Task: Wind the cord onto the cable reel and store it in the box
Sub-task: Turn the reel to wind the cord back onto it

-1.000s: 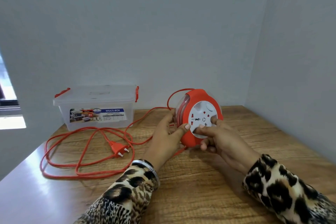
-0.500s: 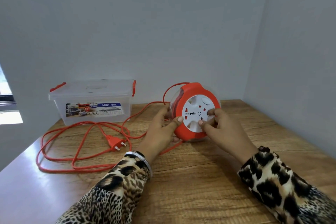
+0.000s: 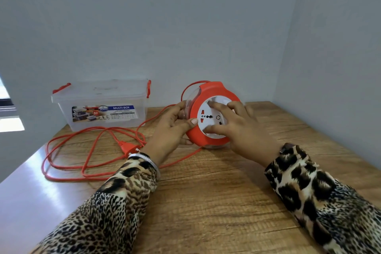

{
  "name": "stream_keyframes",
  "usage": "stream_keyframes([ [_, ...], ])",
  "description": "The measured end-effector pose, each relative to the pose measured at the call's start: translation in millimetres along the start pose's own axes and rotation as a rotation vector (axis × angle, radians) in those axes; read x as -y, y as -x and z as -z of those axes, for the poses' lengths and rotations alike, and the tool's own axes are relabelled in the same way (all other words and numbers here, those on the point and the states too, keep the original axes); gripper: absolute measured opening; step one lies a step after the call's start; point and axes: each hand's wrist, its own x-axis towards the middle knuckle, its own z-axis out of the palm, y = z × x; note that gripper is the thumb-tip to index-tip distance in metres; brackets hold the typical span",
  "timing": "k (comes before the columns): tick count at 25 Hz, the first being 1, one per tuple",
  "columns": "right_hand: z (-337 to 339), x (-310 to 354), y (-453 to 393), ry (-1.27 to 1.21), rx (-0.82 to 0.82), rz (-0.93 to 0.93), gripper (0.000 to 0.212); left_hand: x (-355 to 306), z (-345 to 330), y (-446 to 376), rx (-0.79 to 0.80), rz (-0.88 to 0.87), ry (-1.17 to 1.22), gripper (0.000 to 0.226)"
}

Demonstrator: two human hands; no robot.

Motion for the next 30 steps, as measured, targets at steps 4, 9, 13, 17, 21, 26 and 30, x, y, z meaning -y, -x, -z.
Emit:
stream_keyframes([
  [4,-0.2,-7.1,-1.4,0.084,-0.074,0.048,0.055,-4.3,-0.3,0.2,0.018,-0.012,-0.060,0.051],
  [9,-0.4,-5.6,0.3,0.125,-0.094,0.019,0.052,-5.5,-4.3,1.5,0.014,-0.027,-0.060,0.055],
  [13,-1.5,-1.5,0.0,0.156,-0.091,-0.081,0.048,-4.9,-5.0,2.6,-0.010,0.000,-0.048,0.059],
  [17,-4.8,2.7,-2.5,0.131,-0.088,-0.251,0.058,-3.8,-9.3,4.6,-0.024,0.007,-0.049,0.061],
  [21,-4.3,8.0,-2.4,-0.021,-0.173,-0.411,0.060,-3.0,-16.7,6.8,-0.035,-0.020,-0.061,0.054],
  [26,-8.6,5.0,-3.4,-0.489,-0.186,-0.766,0.067,0.9,-42.2,15.5,-0.110,-0.084,0.015,0.045],
  [30,-11.4,-12.5,1.0,-0.882,-0.182,-0.939,0.072,3.2,-61.4,17.0,-0.131,-0.183,-0.184,0.053],
])
